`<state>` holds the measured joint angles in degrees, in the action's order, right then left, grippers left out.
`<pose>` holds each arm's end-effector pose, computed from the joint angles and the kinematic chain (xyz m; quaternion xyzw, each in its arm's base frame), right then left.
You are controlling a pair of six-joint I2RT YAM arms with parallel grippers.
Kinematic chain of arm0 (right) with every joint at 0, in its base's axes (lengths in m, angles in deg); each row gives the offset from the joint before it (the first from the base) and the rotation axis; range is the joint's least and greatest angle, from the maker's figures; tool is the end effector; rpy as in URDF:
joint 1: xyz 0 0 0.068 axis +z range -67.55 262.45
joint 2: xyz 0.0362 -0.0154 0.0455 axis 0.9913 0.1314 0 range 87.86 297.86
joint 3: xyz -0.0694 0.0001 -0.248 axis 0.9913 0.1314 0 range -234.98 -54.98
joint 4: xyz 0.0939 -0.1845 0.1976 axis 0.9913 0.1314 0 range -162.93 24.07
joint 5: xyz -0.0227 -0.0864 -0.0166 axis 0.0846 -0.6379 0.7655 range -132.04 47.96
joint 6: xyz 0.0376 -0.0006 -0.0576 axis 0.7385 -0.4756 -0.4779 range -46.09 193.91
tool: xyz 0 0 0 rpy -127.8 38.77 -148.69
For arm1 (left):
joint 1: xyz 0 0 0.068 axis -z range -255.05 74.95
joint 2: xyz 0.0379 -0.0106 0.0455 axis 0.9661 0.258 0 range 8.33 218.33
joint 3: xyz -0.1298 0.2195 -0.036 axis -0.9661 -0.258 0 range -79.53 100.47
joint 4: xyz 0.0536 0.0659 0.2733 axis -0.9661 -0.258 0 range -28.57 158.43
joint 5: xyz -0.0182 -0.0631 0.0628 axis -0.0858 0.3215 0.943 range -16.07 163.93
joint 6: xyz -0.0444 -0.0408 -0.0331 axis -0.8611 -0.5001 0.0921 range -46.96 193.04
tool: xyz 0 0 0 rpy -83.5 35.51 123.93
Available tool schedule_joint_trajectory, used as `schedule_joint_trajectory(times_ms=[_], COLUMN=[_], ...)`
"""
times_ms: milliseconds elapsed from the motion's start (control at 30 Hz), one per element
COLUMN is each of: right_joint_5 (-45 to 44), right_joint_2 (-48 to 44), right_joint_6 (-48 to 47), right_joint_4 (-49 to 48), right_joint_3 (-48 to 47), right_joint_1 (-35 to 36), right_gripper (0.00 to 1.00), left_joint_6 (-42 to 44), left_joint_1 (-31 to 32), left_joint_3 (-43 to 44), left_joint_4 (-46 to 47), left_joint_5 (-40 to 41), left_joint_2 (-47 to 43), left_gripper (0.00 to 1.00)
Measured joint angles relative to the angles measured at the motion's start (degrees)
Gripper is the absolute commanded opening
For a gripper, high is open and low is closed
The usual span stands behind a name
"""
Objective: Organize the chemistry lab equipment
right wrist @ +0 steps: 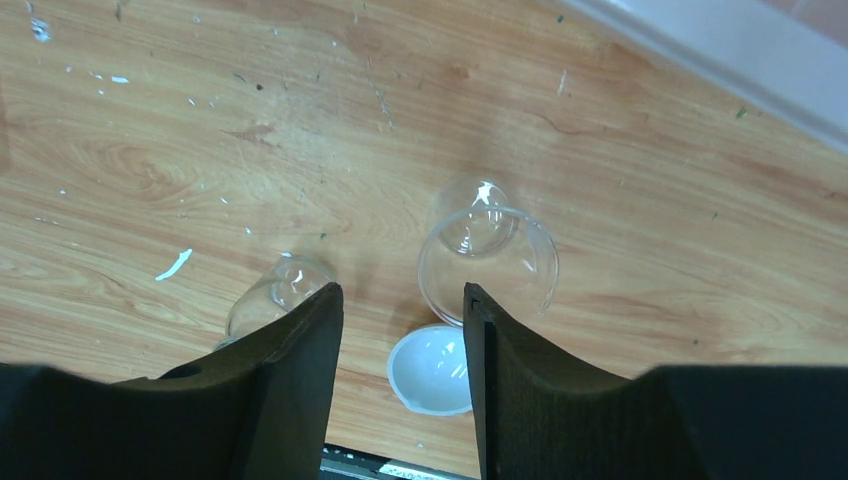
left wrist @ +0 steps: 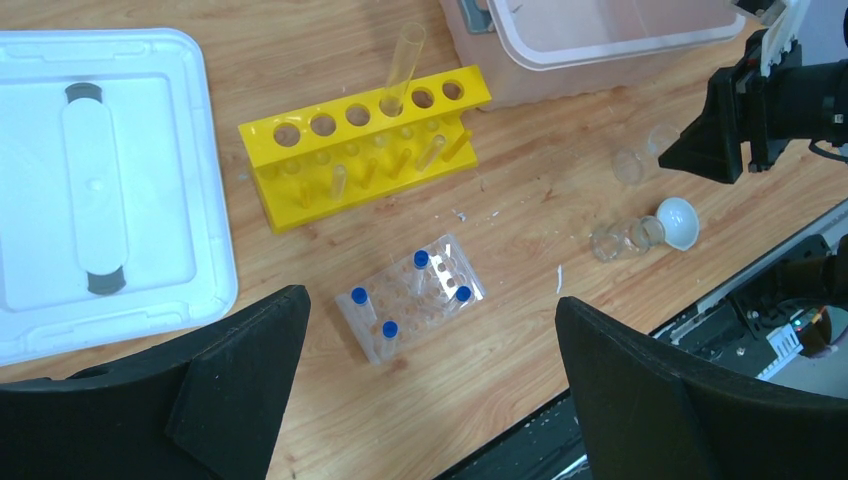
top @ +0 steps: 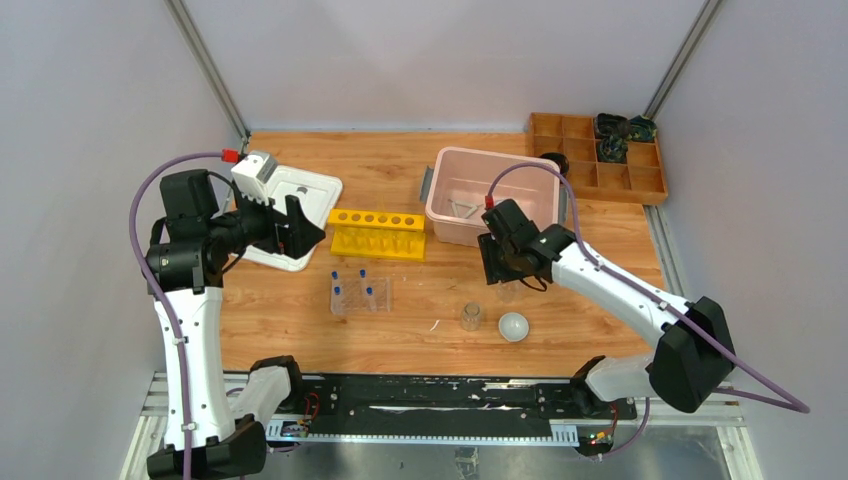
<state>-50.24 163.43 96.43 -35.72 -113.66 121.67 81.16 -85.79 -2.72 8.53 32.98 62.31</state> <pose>0.2457 0.1903 0.2279 -0.1160 0.9420 0.0993 0.2988 0.1966 0.0002 0.4049 0.1367 0.8420 -0.2406 0.4632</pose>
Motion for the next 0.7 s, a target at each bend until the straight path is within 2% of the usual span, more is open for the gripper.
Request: schedule_joint_trajectory(times_ms=[333,467,700], right_joint_5=[-1.0,-1.5,-3.0], right_joint_2=[0.2,2.2,6.5], right_joint_6=[1.9,2.0,1.7], right_joint_4=[-1.0,-2.2,-3.9], right_joint_3=[3.6,4.3,4.5], right_joint_1=[1.4,1.4,1.5], right_gripper=[0.42,0.31,0.00], left_joint_6=[0.0,0.0,0.0], left_joint_1=[0.0,0.0,0.0], left_joint_3=[0.0,0.0,0.0], left_joint_4=[0.0,0.0,0.0], left_joint_5=[0.0,0.0,0.0], left_joint_2=[-0.1,-0.1,-0.1], left_gripper=[1.00,1.00,1.00])
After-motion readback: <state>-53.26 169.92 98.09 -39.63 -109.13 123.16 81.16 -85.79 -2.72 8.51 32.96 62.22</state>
